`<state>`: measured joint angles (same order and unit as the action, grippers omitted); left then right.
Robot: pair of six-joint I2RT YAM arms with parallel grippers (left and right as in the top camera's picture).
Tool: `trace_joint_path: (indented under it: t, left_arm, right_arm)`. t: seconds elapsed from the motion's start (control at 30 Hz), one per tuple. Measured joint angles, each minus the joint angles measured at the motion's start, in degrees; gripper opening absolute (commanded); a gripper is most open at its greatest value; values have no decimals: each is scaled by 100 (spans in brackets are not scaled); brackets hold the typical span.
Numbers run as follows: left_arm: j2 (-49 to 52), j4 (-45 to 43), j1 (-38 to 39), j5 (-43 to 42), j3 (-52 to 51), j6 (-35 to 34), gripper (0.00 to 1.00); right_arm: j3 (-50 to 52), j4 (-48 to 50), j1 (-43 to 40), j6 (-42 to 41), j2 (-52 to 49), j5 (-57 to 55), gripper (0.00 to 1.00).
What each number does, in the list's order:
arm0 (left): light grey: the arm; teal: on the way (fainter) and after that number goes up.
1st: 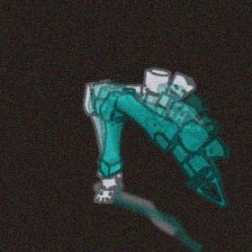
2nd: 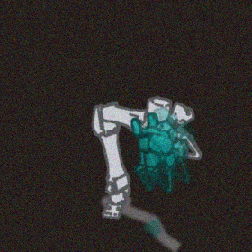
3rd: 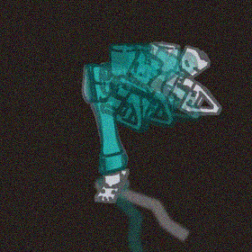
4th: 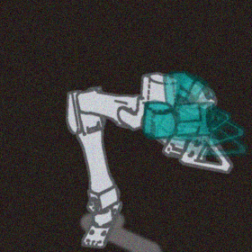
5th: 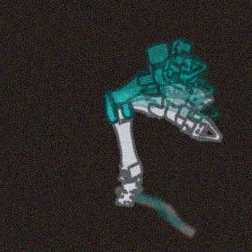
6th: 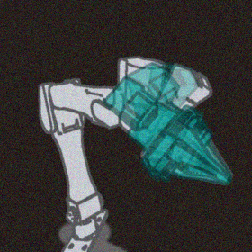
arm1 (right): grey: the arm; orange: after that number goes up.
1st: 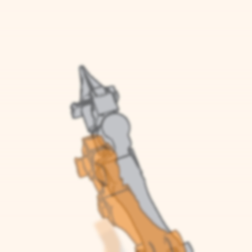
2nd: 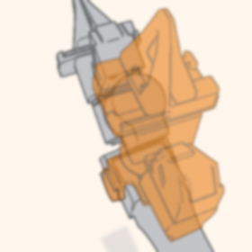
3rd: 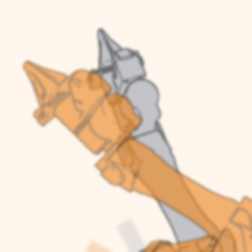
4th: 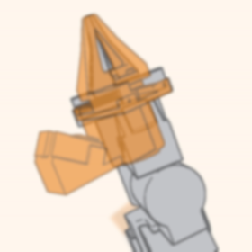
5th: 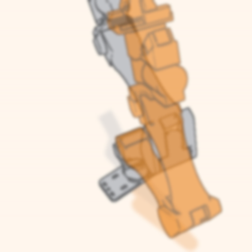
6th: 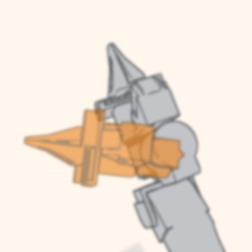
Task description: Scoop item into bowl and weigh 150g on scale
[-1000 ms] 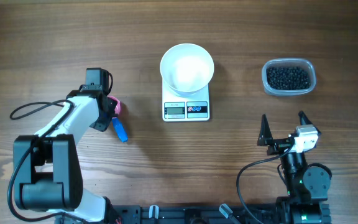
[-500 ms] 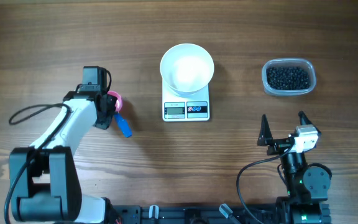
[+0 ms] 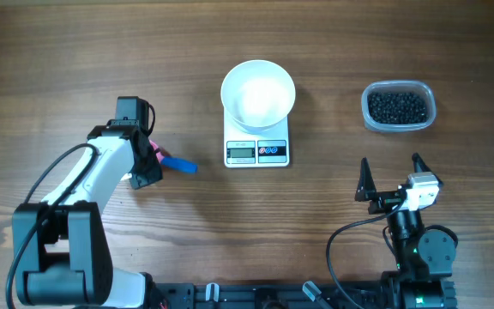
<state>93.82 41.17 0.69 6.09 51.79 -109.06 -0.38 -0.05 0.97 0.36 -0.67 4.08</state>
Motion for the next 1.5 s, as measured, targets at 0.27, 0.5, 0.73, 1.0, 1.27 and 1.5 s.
trace_joint_path:
  t: [0.27, 0.5, 0.73, 1.0, 1.27, 1.5]
  left_arm:
    - [155, 177, 11, 2, 2, -273, 43]
    - [155, 297, 11, 4, 2, -302, 78]
    - [133, 278, 11, 2, 2, -317, 82]
    - [-538, 98, 11, 7, 2, 396, 93]
    - [-1355, 645, 11, 2, 2, 2109, 99]
    - [-1547, 658, 11, 7, 2, 4433, 100]
  right_arm:
    - [0, 0, 0, 0, 0, 0, 99]
    - [0, 0, 0, 0, 0, 0, 100]
    - [0, 0, 0, 0, 0, 0, 100]
    - [0, 0, 0, 0, 0, 0, 100]
    - [0, 0, 0, 0, 0, 0, 100]
    - [0, 0, 0, 0, 0, 0, 100]
